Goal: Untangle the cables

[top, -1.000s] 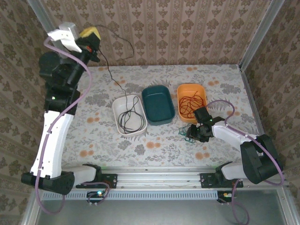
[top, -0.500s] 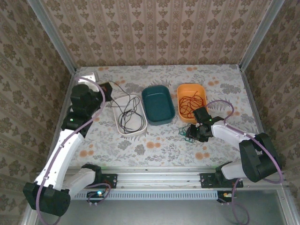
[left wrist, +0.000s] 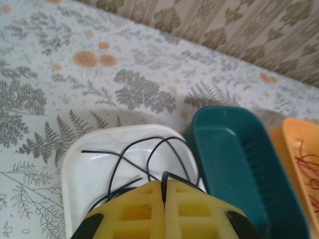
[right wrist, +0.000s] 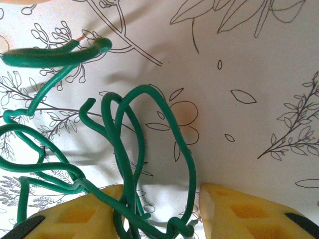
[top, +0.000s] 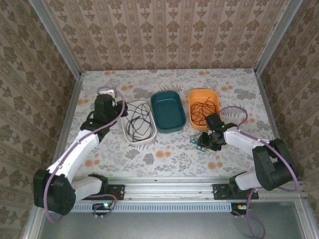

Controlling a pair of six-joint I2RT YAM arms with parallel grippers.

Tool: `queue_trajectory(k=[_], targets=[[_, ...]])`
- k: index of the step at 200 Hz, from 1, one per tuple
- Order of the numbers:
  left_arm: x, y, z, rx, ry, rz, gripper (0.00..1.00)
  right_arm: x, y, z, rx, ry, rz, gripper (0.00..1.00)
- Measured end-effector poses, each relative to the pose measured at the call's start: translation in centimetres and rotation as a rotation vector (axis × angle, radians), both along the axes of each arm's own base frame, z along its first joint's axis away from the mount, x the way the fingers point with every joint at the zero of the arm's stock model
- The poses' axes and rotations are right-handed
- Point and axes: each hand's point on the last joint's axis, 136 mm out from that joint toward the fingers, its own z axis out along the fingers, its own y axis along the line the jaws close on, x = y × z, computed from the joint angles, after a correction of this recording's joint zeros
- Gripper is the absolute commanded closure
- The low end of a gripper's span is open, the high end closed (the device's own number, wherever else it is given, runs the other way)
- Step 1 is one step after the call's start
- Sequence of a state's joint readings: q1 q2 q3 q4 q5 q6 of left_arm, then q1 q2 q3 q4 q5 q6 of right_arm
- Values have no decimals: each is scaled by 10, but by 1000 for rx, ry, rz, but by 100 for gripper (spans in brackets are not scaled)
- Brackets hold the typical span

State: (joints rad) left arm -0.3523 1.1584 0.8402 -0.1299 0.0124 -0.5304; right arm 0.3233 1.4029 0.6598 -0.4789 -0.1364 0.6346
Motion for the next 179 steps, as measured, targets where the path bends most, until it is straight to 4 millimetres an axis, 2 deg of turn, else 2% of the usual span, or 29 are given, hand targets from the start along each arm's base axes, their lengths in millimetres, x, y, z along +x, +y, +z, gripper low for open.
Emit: queue_trajectory(k=[42,75,102,131,145,161,179], targets=[[21,-16,-51,200,122,-6,100,0,0,1,0,-3,3,55],[35,-34,-79,379,189,-16,100,2,1,6,7,-25,3,55],[45,-35,-102,492,257,10,100,4,1,13,15,-52,3,55],[45,-27,-129,582,340,25,66,3,1,16,20,-66,3,55],[43,-24,-136,604,367,25,50,2,1,16,20,-65,3,55],[42,-23,-134,608,376,29,41,2,1,16,20,-65,3,55],[47,-27,-120,594,351,27,29,2,1,16,20,-65,3,55]])
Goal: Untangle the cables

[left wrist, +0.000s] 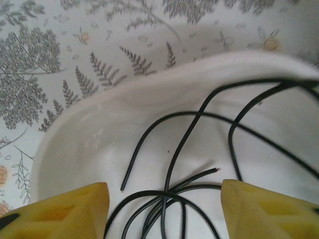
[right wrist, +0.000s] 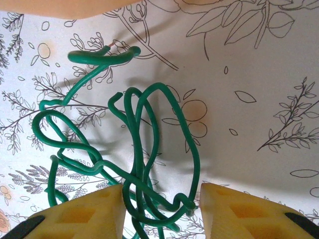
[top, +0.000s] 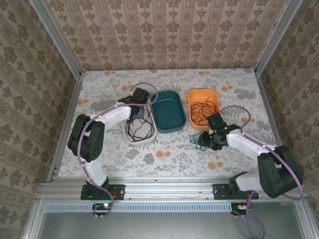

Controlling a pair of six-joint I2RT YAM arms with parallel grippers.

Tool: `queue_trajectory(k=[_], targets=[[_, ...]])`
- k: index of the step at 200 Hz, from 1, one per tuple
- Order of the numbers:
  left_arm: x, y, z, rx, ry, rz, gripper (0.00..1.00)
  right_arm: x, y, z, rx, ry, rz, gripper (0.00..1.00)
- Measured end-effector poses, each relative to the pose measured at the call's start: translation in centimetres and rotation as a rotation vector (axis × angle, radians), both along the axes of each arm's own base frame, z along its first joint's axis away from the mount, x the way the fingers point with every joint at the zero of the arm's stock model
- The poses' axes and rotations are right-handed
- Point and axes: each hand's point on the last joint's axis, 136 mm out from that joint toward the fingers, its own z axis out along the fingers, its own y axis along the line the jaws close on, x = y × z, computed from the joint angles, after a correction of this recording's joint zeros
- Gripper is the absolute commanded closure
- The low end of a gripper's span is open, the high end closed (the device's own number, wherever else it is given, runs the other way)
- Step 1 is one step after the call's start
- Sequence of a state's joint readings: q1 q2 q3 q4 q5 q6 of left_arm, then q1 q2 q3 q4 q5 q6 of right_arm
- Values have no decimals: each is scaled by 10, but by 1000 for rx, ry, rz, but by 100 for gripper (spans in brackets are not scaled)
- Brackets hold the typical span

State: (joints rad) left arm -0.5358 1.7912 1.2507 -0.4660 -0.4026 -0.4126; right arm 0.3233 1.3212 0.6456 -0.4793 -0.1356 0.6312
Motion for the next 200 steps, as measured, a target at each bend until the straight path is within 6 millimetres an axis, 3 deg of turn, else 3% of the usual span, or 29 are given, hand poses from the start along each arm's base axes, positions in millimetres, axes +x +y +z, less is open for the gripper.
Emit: queue_trajectory(k=[27,58,73,86,113,146,200], targets=[[6,-6,41,-48,-82,-16,16,0,0,0,0,0,0,55],[5,-10,103,-120,-226,-26,14,0,0,0,0,0,0,56],[-1,-15,129,-171,-308,-60,13,0,0,0,0,-1,1,62],[-11,-26,140,-224,-355,-131,11,0,0,0,-1,-2,7,70],[-45,-66,124,-369,-329,-341,10,-4,2,1,19,-16,24,86],[-86,-112,91,-523,-205,-567,9,-5,17,15,110,-66,73,92],[-128,-176,100,-733,-119,-871,11,-5,52,53,314,-168,203,93]])
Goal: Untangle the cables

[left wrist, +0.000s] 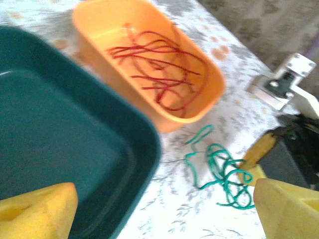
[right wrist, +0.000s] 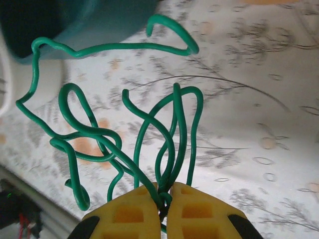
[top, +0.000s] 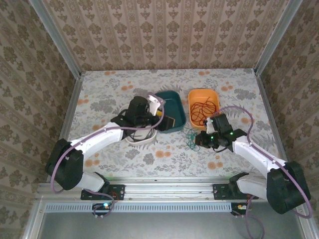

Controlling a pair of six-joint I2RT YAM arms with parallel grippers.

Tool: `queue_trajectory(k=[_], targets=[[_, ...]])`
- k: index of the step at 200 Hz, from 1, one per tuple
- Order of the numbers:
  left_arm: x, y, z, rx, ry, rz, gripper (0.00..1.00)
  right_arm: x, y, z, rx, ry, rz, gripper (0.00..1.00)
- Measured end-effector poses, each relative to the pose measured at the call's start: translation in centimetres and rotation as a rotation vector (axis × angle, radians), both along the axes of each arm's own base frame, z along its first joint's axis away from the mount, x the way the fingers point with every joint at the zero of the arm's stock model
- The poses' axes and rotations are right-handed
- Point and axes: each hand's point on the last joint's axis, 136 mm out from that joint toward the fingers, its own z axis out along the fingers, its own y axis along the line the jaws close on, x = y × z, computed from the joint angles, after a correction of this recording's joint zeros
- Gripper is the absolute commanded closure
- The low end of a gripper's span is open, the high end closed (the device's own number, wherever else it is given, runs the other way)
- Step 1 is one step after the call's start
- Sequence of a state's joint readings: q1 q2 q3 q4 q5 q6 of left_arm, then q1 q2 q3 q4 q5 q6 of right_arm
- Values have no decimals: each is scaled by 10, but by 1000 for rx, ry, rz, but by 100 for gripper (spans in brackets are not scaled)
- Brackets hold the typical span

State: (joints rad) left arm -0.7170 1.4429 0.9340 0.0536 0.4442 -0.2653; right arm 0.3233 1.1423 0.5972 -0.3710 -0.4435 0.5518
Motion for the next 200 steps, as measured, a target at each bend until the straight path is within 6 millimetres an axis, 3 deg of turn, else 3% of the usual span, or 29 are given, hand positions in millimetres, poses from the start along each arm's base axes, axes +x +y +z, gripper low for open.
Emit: queue_trajectory(k=[44,95,129,143,200], targets=[[-17,-38,-2,-36,38,-171,25,2,14,25,95,-74,47,93],[-19,-53,-25,-49,111,-209,43,5,16,45,127,-152,55,93],[-17,-61,-28,-83,144,-210,88,3,16,46,130,-164,53,93],[-16,-63,-29,-91,154,-210,98,1,12,41,111,-155,42,93],[-20,-67,-38,-58,150,-177,100,10,-28,10,-127,-112,-140,93]])
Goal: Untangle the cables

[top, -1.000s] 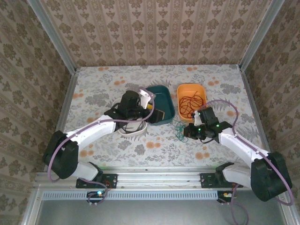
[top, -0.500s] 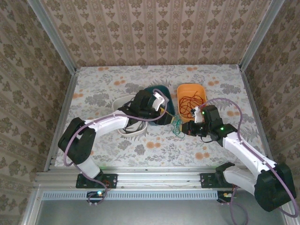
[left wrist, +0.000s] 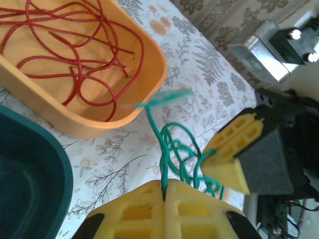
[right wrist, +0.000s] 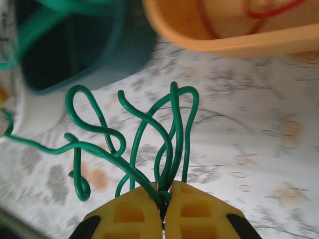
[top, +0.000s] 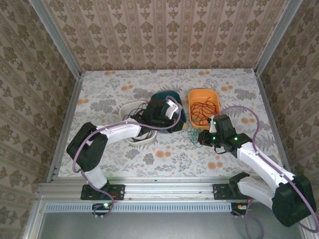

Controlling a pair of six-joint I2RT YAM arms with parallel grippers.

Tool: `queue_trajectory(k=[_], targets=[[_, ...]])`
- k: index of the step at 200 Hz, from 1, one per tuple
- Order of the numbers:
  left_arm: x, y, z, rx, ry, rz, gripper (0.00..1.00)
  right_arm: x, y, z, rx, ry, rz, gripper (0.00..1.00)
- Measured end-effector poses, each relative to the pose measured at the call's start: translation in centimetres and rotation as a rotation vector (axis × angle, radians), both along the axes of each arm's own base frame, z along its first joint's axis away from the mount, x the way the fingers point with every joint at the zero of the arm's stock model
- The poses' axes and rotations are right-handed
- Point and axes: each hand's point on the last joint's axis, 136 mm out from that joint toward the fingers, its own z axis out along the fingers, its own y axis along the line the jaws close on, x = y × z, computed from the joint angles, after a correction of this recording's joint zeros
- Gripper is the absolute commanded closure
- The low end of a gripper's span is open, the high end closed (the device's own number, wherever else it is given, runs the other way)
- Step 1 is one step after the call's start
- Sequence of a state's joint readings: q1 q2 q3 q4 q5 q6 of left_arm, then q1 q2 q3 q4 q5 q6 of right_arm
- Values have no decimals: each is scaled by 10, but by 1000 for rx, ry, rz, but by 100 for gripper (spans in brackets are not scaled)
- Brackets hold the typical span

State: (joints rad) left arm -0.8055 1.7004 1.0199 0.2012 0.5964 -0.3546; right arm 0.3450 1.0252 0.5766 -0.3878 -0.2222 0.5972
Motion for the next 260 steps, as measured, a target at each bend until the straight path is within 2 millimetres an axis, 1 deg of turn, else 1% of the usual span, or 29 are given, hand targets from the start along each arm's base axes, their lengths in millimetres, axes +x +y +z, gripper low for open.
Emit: queue_trajectory(k=[25,30,44,59,77,100,113,117,138,143,170,197,221,243,260], targets=[[-5,13,-15,55,-1,48,100,0,-14,-21,-81,77,-75,95],[-3,16,-18,68,-6,67,100,-2,-21,-28,-117,106,-102,95],[8,30,-17,94,-27,136,100,-11,-40,-46,-202,192,-165,96],[20,40,-8,93,-61,195,100,-22,-54,-61,-273,272,-204,95],[26,44,3,80,-94,227,100,-24,-59,-64,-301,295,-214,95],[25,44,7,77,-105,232,100,-22,-58,-63,-303,295,-215,95],[24,43,5,82,-113,225,100,-22,-58,-61,-301,288,-213,95],[22,42,6,82,-114,220,96,-22,-58,-60,-299,283,-212,96],[17,37,6,72,-120,190,62,-21,-54,-53,-259,231,-197,95],[15,35,5,69,-119,181,57,-21,-52,-50,-241,210,-191,94],[13,23,-2,40,-90,140,41,-20,-38,-30,-138,84,-136,94],[13,10,-10,21,-50,98,32,-16,-26,-5,-52,-30,-86,94],[14,-4,-6,-7,-40,56,28,-15,-16,8,-3,-86,-40,94],[12,-14,3,-46,-41,18,28,-15,-9,13,26,-102,-3,94],[10,-18,9,-71,-35,-11,37,-16,-3,16,47,-109,26,93]])
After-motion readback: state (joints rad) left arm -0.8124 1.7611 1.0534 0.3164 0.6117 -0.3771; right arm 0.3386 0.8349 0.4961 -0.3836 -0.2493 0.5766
